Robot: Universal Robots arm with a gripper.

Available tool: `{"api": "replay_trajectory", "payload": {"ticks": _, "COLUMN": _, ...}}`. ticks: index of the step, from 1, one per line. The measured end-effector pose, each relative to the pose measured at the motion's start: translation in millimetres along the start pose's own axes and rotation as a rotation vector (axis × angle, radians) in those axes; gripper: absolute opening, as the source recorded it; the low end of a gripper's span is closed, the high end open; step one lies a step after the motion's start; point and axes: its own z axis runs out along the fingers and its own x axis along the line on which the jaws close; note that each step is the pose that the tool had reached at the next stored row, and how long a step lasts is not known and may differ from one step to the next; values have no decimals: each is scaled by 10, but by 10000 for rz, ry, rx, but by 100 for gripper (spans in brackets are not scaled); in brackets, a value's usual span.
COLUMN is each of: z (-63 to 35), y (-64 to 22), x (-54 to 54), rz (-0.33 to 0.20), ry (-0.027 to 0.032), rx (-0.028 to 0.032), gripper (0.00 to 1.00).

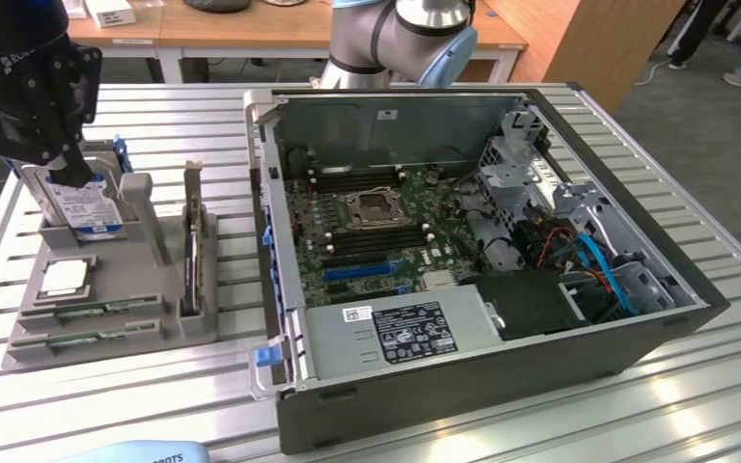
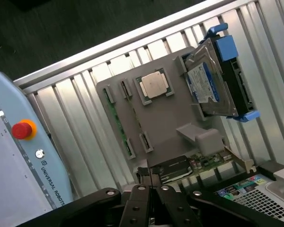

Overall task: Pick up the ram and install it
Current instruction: 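Pick up the ram and move it above insertion slot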

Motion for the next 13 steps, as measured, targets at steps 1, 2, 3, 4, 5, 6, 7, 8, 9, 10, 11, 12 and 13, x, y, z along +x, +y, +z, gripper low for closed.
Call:
{"api": "replay_trajectory", "payload": {"ticks": 1, "z": 0, "y": 0, "x": 0, "rz": -166, "ry": 3, "rx": 0, "gripper": 10}}
{"api": "replay_trajectory", "payload": {"ticks": 2, "z": 0, "y": 0, "x": 0, "rz": -328, "ry": 5, "rx": 0, "gripper": 10}}
{"api": "replay_trajectory", "payload": {"ticks": 3, "z": 1, "y": 0, "x": 0, "rz": -489, "ry": 7, "rx": -1, "gripper": 10}}
{"api": "replay_trajectory", "payload": {"ticks": 4, "z": 1, "y": 0, "x": 0, "rz": -648, "ry": 9, "rx": -1, "gripper": 10}}
{"api": "replay_trajectory", "payload": {"ticks": 5, "z": 1, "y": 0, "x": 0, "rz": -806, "ry": 12, "rx": -1, "gripper": 10}}
{"api": "replay_trajectory", "payload": {"ticks": 6, "z": 1, "y": 0, "x": 0, "rz": -973, "ry": 15, "rx": -1, "gripper": 10}}
{"api": "replay_trajectory", "payload": {"ticks": 7, "z": 1, "y": 0, "x": 0, "rz": -1123, "ry": 16, "rx": -2, "gripper": 10}}
{"api": "replay_trajectory", "payload": {"ticks": 8, "z": 2, "y": 0, "x": 0, "rz": -1274, "ry": 18, "rx": -2, "gripper": 10}}
{"api": "replay_trajectory", "payload": {"ticks": 9, "z": 2, "y": 0, "x": 0, "rz": -1428, "ry": 21, "rx": -2, "gripper": 10}}
{"api": "replay_trajectory", "payload": {"ticks": 10, "z": 2, "y": 0, "x": 0, "rz": -1587, "ry": 22, "rx": -2, "gripper": 10}}
{"api": "replay_trajectory", "payload": {"ticks": 11, "z": 2, "y": 0, "x": 0, "rz": -1747, "ry": 25, "rx": -3, "gripper": 10}}
{"api": "replay_trajectory", "payload": {"ticks": 12, "z": 3, "y": 0, "x": 0, "rz": -1916, "ry": 27, "rx": -4, "gripper": 10}}
{"api": "replay_trajectory", "payload": {"ticks": 13, "z": 4, "y": 0, "x": 0, "rz": -2075, "ry": 29, "rx": -3, "gripper": 10}}
